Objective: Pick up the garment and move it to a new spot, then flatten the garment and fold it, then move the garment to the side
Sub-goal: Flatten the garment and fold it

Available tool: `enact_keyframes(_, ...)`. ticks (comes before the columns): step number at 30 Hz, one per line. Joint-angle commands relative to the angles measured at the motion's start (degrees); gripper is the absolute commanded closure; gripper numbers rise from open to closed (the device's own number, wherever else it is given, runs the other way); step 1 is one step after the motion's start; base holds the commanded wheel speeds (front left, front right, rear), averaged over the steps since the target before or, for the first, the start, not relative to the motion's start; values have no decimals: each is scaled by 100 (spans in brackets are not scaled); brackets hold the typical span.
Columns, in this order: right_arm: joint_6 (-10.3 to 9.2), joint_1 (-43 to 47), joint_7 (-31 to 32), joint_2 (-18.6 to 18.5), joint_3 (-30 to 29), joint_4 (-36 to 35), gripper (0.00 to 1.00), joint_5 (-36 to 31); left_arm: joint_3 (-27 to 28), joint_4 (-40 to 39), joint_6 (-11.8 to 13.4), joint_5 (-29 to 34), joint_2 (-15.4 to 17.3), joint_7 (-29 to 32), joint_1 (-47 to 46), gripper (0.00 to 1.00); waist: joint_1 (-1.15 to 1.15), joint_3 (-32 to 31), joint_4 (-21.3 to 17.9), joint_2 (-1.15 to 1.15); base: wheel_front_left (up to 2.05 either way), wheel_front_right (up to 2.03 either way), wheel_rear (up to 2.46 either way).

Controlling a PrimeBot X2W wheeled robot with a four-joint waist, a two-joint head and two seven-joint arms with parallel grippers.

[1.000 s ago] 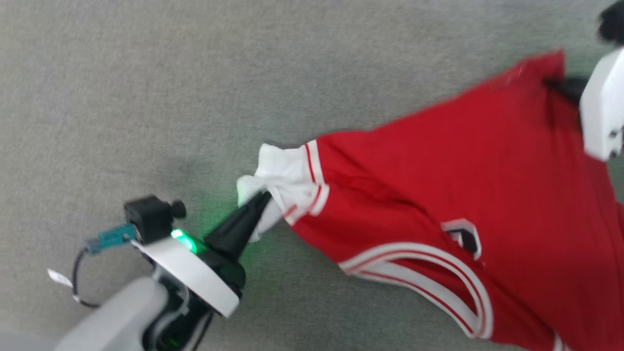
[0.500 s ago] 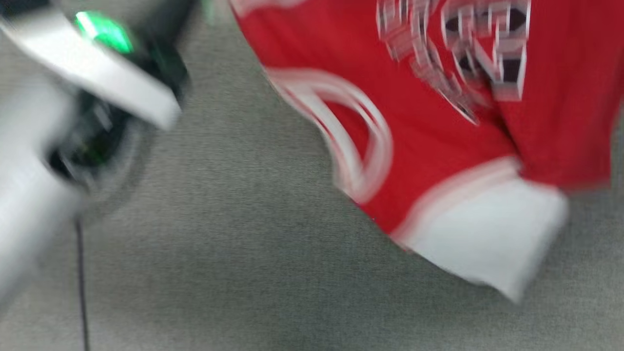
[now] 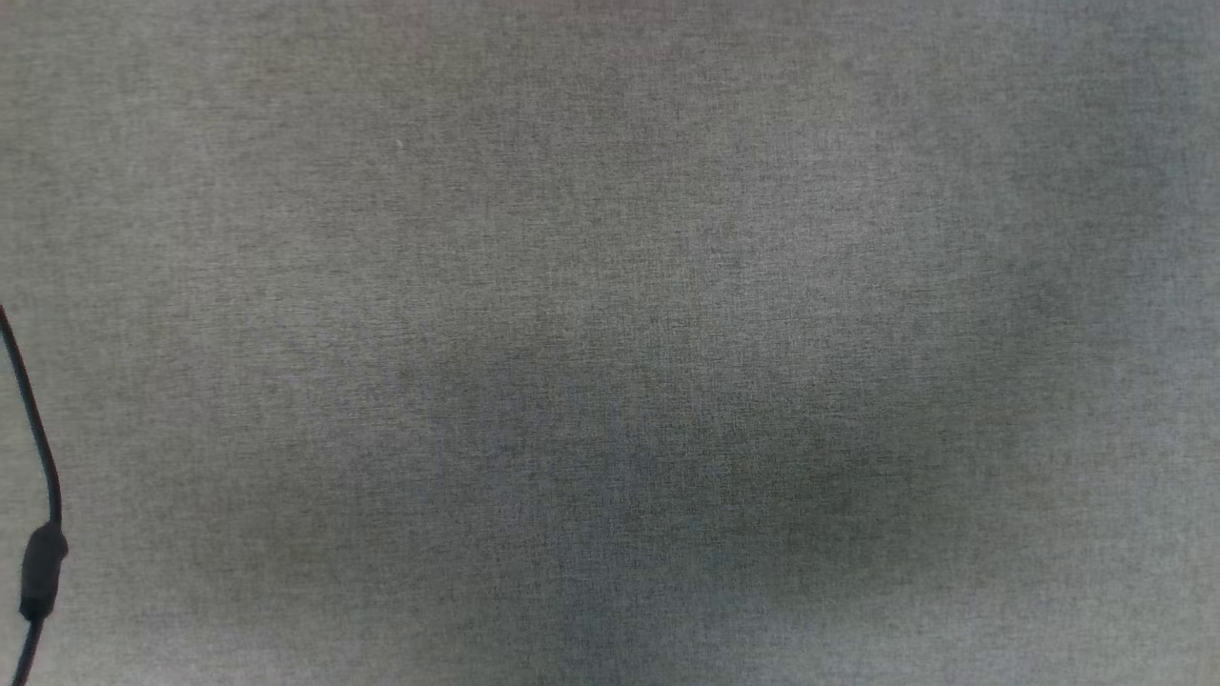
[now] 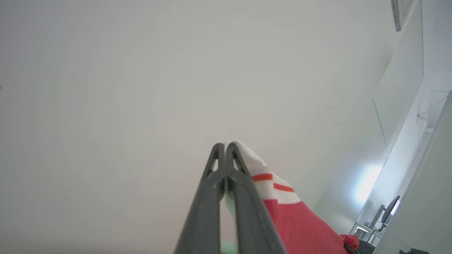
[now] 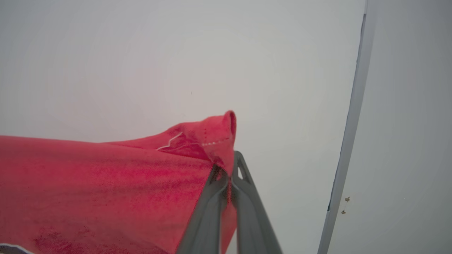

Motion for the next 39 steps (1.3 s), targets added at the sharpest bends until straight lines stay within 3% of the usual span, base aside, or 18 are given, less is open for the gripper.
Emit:
enact_keyframes(1,-47,-31,-84,-38,-24,138,100,-44,23,86,20,56,98,-38,-58,100,0,36,-18,0,0,0,0)
enact_keyframes(4,-47,17,-204,16,142,297,100,24,67,-44,20,-186,-21,-29,80,100,0,70,3,0,0,0,0)
enact_keyframes(9,-40,724,-225,-53,678,222,100,402,-160,-847,18,-388,38,-31,1199,100,0,27,109,0,0,0,0)
enact_keyframes(13,-39,1812,-61,-314,1348,-276,100,909,-88,-1889,18,-728,152,-199,2715,100,0,-75,143,0,0,0,0)
enact_keyframes(20,-31,4003,142,-917,1743,-1500,100,1912,-132,-3392,17,-487,303,-340,5227,100,0,-374,221,0,0,0,0)
enact_keyframes(29,-27,6783,741,-1584,1448,-3054,100,2779,-242,-4253,17,114,450,-352,7574,100,0,-1024,309,0,0,0,0)
enact_keyframes(39,-26,8900,1194,-1746,460,-4324,100,2993,-31,-4836,17,580,636,-351,9193,100,0,-1391,342,0,0,0,0)
